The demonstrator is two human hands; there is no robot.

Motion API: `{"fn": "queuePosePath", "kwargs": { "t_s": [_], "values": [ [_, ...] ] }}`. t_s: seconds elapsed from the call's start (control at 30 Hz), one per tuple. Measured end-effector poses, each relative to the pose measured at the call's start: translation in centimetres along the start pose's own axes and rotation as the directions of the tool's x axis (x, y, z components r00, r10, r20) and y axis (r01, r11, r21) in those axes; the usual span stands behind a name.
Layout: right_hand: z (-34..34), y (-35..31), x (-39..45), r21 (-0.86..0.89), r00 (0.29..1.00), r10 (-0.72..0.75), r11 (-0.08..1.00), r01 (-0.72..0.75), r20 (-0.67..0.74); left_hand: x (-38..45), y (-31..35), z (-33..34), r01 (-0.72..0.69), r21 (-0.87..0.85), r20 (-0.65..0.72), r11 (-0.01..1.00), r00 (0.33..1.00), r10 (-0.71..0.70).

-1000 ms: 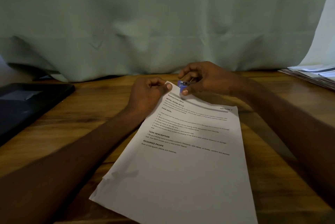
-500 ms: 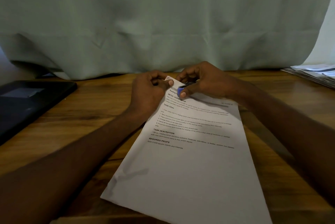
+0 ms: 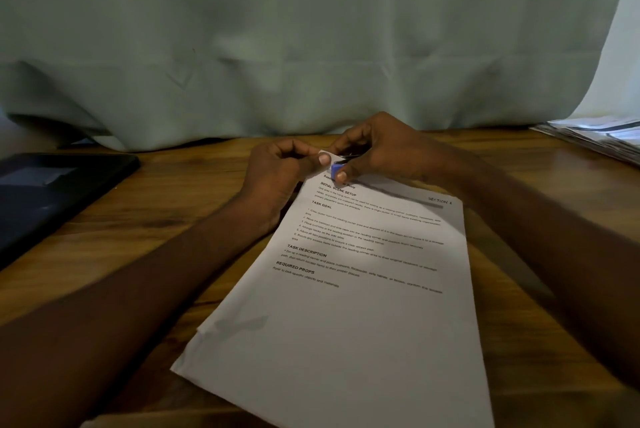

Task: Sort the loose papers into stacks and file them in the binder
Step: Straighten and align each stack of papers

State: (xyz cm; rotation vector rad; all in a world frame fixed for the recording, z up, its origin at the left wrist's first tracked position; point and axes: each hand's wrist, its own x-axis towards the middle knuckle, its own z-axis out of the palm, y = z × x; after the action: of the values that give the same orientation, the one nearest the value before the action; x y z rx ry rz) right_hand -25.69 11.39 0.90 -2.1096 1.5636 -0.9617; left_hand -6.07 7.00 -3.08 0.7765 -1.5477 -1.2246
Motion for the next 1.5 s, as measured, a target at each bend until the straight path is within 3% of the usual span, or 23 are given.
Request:
{"fn": "queuePosePath", "kwargs": {
  "t_s": [0.4,0.6,0.77,0.9,1.13,1.33,1.5],
  "values": [
    [0.5,-0.9,-0.3,-0.013,0.998,0.051,0.999,-0.052,-0.039,0.0,0.0,0.1,0.054,-0.056,0.002,0.997,0.999,-0.054],
    [1.2,-1.5,0.0,-0.054,0.987,0.119,0.991,-0.126,-0.105,0.7,0.2,-0.4,0.187,-0.076,0.092,0.979,0.979,-0.180],
    [1.9,-1.6,0.2,-0.085,0.980,0.081,0.992,-0.098,-0.181,1.2,0.2,-1.0,0.206,-0.126,0.122,0.970,0.974,-0.191],
    [1.3,-1.4,-0.1,0.069,0.992,0.077,0.995,-0.070,-0.102,1.3,0.0,-1.7,0.204,-0.135,0.140,0.970,0.973,-0.186],
    [1.1,0.4,0.4,0.360,0.942,0.224,0.925,-0.124,-0.252,1.6,0.2,-1.9,0.224,-0.138,0.084,0.965,0.973,-0.214],
    [0.1,3.0,0.7,0.228,0.854,0.348,0.933,-0.277,-0.387,1.6,0.1,-2.1,0.253,-0.120,0.062,0.960,0.967,-0.248],
    [0.3,4.1,0.5,-0.262,0.869,0.273,0.878,-0.401,-0.414,1.7,0.3,-2.3,0.268,-0.080,0.006,0.960,0.963,-0.269]
  ]
}}
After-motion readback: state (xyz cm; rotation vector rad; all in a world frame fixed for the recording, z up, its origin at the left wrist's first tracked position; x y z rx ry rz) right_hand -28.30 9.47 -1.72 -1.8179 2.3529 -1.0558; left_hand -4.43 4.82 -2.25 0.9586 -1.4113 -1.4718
